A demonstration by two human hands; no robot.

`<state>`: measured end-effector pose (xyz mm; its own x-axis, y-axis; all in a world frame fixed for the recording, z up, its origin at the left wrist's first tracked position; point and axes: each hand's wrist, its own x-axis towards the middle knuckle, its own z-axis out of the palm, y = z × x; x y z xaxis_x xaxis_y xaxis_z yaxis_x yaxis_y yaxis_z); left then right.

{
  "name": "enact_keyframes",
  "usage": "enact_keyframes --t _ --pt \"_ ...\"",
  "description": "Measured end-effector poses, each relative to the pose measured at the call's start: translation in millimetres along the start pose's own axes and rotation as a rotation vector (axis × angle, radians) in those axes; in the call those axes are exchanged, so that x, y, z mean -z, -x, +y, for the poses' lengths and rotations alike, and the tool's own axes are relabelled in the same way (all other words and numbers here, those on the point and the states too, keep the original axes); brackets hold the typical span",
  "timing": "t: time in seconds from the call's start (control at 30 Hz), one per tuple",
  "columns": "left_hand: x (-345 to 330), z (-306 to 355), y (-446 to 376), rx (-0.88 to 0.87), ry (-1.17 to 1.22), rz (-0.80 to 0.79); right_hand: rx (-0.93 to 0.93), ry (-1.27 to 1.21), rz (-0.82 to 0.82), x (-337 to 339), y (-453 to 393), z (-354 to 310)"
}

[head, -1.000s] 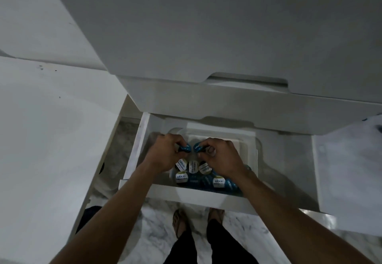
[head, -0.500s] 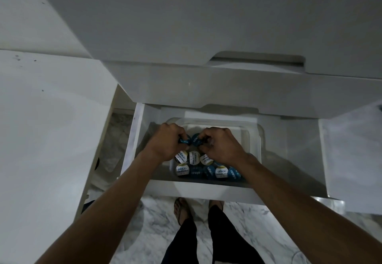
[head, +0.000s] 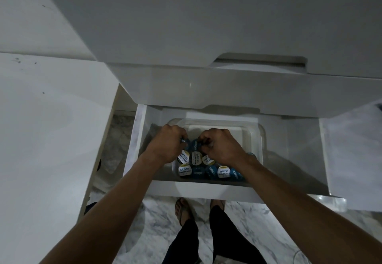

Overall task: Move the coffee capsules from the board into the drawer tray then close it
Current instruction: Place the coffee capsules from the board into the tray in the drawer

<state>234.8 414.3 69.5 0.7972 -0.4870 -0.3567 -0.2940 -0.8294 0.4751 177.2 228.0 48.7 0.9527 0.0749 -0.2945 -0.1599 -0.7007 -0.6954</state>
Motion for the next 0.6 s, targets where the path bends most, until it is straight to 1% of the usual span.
enact_keyframes --t 0.1,0.3,0.47,0.6 --pt "5.8 1.3 6.3 -0.028 0.051 0.049 -0.024 -0.029 0.093 7.8 9.6 -2.2" --pt "12.6 26.5 14.1 -0.067 0.182 0.121 -0.089 -0.240 0.324 29.9 45.1 -4.8" --pt "9.4 80.0 26.1 -0.076 0.322 0.154 -0.086 -0.350 0.465 52.5 86.7 0.9" --pt "-5.8 137.2 31.0 -0.151 0.348 0.165 -0.105 -0.396 0.556 84.4 131.6 21.2"
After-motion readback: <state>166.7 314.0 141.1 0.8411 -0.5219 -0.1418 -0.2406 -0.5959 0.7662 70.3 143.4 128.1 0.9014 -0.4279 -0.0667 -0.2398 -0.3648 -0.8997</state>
